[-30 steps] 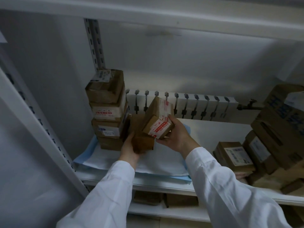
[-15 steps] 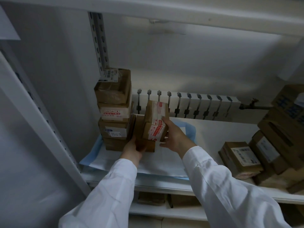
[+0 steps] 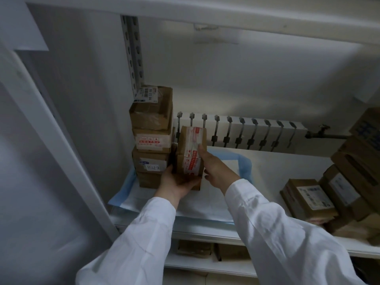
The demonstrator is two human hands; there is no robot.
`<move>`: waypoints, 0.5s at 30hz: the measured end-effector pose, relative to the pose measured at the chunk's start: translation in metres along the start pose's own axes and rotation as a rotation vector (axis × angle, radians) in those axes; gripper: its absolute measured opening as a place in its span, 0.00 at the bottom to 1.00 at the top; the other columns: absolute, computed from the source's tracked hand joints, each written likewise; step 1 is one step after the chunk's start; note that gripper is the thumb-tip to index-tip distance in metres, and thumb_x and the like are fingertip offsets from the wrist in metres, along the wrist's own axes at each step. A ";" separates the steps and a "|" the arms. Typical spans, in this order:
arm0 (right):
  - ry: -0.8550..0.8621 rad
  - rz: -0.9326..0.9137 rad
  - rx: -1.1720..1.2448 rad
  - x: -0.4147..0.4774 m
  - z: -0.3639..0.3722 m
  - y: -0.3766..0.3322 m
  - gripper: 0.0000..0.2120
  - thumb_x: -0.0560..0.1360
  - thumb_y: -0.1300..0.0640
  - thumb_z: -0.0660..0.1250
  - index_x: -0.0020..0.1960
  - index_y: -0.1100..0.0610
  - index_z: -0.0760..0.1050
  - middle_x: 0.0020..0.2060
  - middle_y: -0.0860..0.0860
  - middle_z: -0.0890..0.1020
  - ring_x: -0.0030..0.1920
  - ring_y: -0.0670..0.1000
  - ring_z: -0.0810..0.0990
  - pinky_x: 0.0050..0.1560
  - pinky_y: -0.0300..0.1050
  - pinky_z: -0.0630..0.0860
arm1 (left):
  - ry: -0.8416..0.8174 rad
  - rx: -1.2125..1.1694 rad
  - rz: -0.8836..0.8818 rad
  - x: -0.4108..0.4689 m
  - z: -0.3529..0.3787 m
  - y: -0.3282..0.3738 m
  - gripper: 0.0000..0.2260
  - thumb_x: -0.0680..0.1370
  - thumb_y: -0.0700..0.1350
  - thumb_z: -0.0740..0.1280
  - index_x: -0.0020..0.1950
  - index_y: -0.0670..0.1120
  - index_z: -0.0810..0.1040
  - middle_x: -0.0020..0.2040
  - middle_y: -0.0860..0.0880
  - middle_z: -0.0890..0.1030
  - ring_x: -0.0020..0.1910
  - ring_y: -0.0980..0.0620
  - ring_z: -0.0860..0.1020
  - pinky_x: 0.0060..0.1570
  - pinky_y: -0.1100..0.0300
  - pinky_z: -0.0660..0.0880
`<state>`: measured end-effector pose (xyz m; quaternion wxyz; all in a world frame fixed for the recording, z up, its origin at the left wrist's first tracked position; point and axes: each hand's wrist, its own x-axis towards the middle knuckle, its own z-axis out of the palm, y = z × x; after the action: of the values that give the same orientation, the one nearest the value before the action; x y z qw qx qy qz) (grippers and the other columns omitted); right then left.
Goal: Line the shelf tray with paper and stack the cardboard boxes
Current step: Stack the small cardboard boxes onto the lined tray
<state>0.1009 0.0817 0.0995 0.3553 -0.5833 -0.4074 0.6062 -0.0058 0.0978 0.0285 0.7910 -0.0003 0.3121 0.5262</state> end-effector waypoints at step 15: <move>0.132 -0.033 0.089 0.009 -0.014 0.002 0.17 0.83 0.54 0.52 0.65 0.61 0.70 0.59 0.58 0.78 0.55 0.56 0.75 0.53 0.44 0.71 | -0.081 -0.038 -0.011 -0.020 0.033 -0.014 0.20 0.79 0.53 0.57 0.67 0.44 0.68 0.60 0.35 0.74 0.60 0.31 0.71 0.64 0.34 0.65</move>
<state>0.1145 0.0897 0.0941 0.4168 -0.5989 -0.3653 0.5780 0.0168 0.0860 0.0602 0.8057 0.0042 0.2697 0.5272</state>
